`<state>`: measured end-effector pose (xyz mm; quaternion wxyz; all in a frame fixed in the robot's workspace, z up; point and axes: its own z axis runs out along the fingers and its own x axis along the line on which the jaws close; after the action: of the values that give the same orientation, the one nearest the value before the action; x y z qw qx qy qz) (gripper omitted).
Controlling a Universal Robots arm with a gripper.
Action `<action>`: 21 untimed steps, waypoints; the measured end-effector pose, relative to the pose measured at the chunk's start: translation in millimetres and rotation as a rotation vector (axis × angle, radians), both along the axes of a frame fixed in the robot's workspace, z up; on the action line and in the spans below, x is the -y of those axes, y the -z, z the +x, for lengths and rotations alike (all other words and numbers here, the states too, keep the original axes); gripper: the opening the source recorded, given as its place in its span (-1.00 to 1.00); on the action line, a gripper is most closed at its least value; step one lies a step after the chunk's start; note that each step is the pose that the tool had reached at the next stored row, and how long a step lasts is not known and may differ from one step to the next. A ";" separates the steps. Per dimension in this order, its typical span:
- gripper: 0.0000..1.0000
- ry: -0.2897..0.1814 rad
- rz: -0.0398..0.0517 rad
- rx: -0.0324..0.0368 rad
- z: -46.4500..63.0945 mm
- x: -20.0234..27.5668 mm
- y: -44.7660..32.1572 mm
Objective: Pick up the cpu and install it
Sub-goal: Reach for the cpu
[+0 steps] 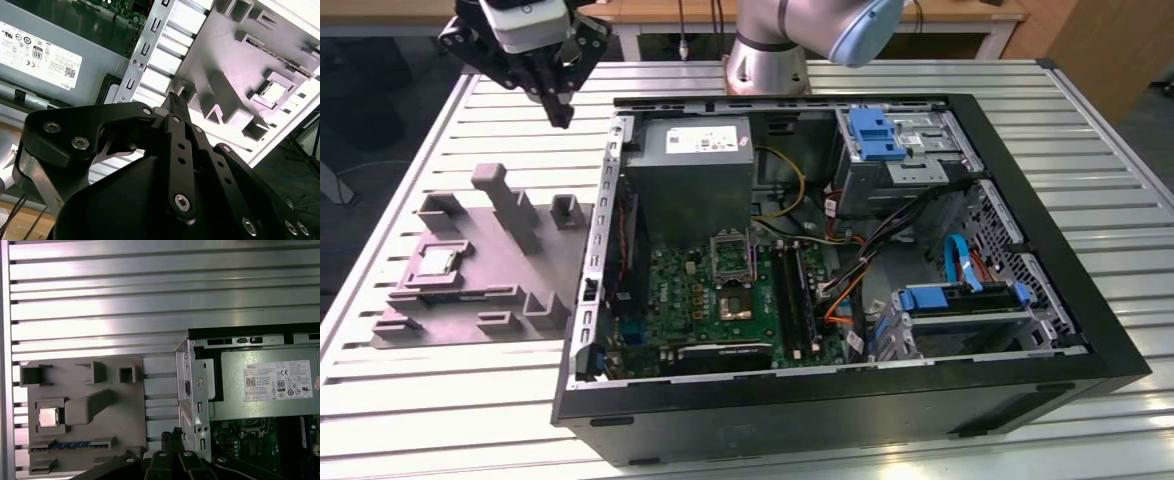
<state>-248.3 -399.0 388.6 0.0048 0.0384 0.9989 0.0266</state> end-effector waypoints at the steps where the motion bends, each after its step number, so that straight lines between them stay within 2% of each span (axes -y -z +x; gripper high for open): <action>1: -0.79 0.000 0.0000 0.0001 -0.5 0.0 0.0; 21: -0.79 0.000 0.0000 0.0000 -8.9 0.0 0.2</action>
<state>-257.3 -398.9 388.4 0.0048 0.0384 0.9989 0.0266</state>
